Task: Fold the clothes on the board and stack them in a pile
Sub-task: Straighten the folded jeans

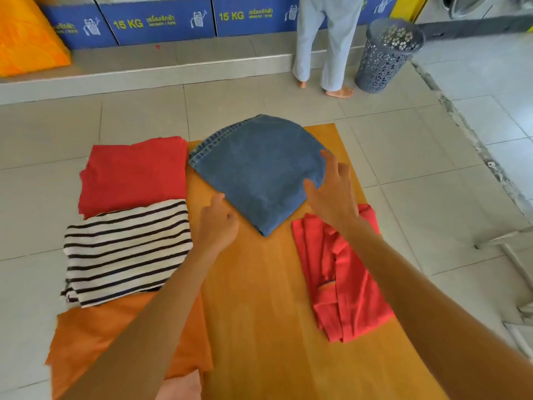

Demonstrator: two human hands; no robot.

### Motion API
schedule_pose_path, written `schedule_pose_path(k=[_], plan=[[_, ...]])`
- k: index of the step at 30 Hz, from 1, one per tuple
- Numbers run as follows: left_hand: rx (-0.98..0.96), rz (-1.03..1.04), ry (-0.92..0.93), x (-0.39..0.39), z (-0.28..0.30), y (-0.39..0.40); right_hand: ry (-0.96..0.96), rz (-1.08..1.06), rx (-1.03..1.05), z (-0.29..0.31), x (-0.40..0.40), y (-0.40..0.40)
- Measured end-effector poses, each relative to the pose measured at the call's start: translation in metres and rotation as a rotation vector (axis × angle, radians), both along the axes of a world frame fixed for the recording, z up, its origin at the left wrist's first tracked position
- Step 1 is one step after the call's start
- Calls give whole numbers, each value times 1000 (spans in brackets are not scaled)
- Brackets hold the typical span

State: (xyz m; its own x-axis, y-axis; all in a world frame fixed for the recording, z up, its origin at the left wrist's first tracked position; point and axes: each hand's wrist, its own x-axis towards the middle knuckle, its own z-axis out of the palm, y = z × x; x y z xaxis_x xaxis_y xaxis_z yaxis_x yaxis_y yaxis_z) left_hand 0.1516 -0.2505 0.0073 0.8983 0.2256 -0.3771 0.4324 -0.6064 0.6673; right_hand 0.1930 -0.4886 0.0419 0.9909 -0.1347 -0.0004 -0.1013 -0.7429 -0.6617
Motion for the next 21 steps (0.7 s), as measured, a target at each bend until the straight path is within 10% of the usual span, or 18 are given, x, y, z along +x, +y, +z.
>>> schedule_pose_path(k=[7, 21], plan=[[-247, 322, 16, 66, -27, -25, 163, 177, -248, -36, 138, -28], [-300, 414, 105, 95, -34, -8, 324, 326, 79, -76, 159, -33]])
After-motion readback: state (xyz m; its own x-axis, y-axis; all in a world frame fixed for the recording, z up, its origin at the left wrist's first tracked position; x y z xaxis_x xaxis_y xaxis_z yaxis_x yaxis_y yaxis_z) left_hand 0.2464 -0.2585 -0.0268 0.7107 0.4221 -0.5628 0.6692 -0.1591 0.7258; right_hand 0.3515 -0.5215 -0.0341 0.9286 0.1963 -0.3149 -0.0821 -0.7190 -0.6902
